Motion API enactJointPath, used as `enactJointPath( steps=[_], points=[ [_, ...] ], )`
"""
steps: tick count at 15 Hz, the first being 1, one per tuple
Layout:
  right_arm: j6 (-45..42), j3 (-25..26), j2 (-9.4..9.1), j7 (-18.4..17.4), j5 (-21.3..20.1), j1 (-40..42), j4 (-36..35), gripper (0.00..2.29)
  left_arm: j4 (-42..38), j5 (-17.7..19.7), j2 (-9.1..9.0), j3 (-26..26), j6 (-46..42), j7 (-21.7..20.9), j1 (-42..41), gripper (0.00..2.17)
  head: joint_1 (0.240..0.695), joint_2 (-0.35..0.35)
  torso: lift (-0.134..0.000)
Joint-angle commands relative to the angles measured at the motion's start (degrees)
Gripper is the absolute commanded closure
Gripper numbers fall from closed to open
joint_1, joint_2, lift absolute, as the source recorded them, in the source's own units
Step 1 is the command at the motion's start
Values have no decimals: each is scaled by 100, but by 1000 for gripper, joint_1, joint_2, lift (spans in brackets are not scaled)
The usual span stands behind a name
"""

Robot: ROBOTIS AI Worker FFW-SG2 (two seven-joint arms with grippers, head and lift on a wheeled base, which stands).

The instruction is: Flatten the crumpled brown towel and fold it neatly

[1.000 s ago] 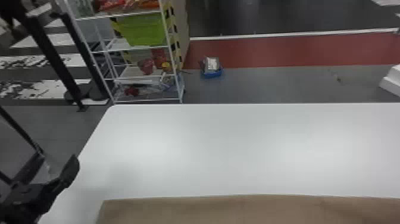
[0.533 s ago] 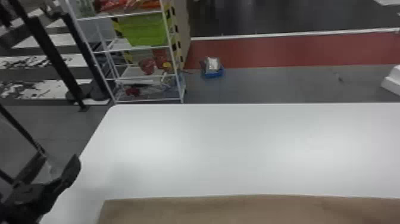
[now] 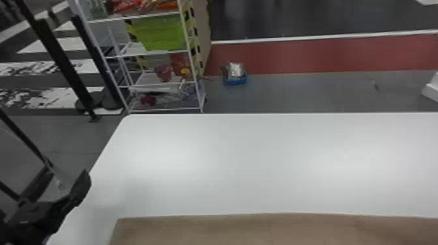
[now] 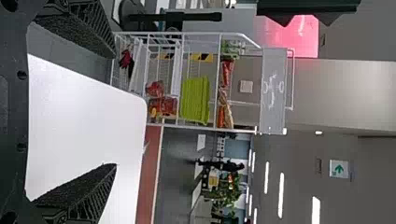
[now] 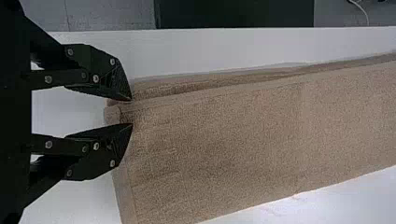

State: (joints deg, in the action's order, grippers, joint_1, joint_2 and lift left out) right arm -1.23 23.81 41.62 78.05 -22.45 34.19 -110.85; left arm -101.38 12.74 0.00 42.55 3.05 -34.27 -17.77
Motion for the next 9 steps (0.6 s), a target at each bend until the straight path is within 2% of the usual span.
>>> enactJointPath(
  steps=[1, 4, 5, 9],
  points=[
    [31, -17, -5, 28, 4, -9, 2, 829, 4, 0, -15, 26, -27, -18, 1, 49, 695, 176, -124],
    [84, -52, 4, 28, 4, -44, 2, 832, 13, 0, -15, 43, -27, -18, -7, 49, 695, 179, -124],
    [101, -69, 4, 28, -22, -44, 11, 944, 22, 0, -15, 61, -45, -27, -7, 49, 695, 182, -124],
    [154, -131, 13, 28, 13, -115, 37, 981, 31, 0, -15, 78, -62, -45, -7, 53, 695, 187, -124]
  ],
)
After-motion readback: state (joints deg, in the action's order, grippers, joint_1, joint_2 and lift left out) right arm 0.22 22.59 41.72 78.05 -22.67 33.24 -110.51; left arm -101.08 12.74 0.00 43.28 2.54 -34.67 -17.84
